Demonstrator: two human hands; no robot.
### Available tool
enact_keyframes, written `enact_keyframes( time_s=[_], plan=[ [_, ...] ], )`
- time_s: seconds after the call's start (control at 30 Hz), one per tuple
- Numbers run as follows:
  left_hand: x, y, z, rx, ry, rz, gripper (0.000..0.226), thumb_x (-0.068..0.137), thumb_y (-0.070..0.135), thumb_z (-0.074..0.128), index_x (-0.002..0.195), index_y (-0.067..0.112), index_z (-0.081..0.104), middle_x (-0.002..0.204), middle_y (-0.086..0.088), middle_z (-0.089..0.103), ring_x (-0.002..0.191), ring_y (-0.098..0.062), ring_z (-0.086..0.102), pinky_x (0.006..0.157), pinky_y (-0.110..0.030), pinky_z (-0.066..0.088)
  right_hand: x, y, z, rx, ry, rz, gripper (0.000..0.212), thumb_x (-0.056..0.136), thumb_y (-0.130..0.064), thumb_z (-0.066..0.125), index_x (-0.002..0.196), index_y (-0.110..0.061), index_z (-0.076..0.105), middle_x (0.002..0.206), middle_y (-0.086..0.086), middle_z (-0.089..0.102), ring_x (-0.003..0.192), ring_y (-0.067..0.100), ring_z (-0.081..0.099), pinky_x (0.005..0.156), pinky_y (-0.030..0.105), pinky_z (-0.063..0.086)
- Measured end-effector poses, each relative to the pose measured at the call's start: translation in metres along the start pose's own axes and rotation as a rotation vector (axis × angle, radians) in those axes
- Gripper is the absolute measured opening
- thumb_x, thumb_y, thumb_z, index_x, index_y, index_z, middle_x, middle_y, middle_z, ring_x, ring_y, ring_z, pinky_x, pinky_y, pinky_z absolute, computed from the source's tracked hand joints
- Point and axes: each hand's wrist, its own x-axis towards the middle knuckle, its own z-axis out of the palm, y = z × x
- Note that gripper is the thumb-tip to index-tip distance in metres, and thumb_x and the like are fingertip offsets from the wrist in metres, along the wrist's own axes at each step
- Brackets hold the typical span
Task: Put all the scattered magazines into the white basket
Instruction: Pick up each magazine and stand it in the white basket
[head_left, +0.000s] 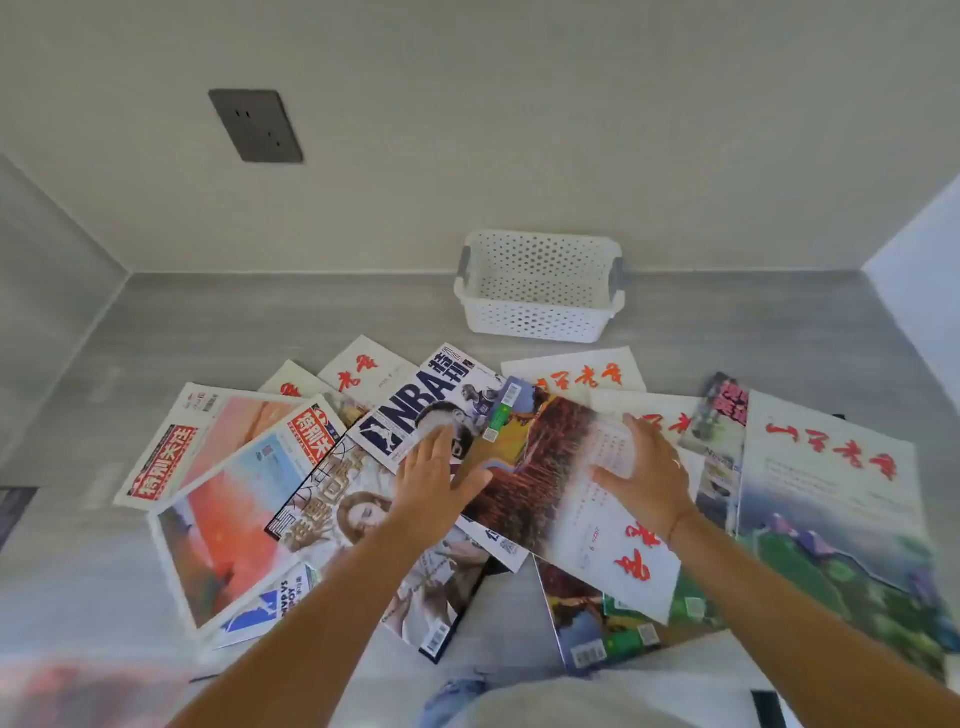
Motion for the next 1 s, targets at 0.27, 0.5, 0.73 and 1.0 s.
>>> enact_keyframes(
  time_s=[0.27, 0.5, 0.73, 1.0],
  plan=[
    [0.037, 0.028, 0.019, -0.26, -0.16, -0.151, 0.074, 0.083, 0.051, 0.055, 0.145, 0.026, 0.022, 0.145, -0.008, 0.039, 0.133, -0.032, 0.035, 0.108, -0.053, 0.033, -0.021, 0.041, 0.015, -0.136, 0.011, 0.159, 0.089, 0.077, -0.052, 0.063, 0.147, -0.022, 0.017, 0.159, 0.009, -0.001, 0.146, 0.029, 0.0, 0.118, 0.048, 0.011],
    [0.057, 0.037, 0.011, -0.604, -0.14, -0.297, 0.04, 0.083, 0.038, 0.065, 0.117, 0.018, 0.06, 0.111, -0.008, 0.068, 0.094, -0.024, 0.066, 0.09, -0.042, 0.053, -0.022, 0.051, 0.024, -0.213, 0.008, 0.08, 0.093, 0.073, -0.056, 0.065, 0.146, -0.025, 0.016, 0.159, 0.005, -0.004, 0.146, 0.028, -0.007, 0.119, 0.047, 0.001],
    [0.055, 0.042, 0.01, -0.626, -0.252, -0.238, 0.031, 0.09, 0.028, 0.058, 0.12, 0.026, 0.051, 0.113, -0.005, 0.065, 0.102, -0.026, 0.064, 0.095, -0.049, 0.049, -0.023, 0.057, 0.026, -0.172, 0.039, 0.056, 0.096, 0.069, -0.06, 0.066, 0.145, -0.027, 0.018, 0.159, 0.002, 0.0, 0.146, 0.025, -0.004, 0.119, 0.048, 0.002],
    [0.058, 0.049, -0.013, -1.005, -0.005, -0.189, 0.021, 0.087, 0.015, 0.062, 0.101, 0.031, 0.061, 0.101, -0.008, 0.073, 0.093, -0.03, 0.07, 0.087, -0.049, 0.054, -0.032, 0.032, 0.007, 0.277, 0.363, 0.286, 0.09, 0.068, -0.041, 0.074, 0.141, -0.023, 0.025, 0.146, 0.008, 0.03, 0.131, 0.031, 0.037, 0.103, 0.056, 0.038]
  ],
)
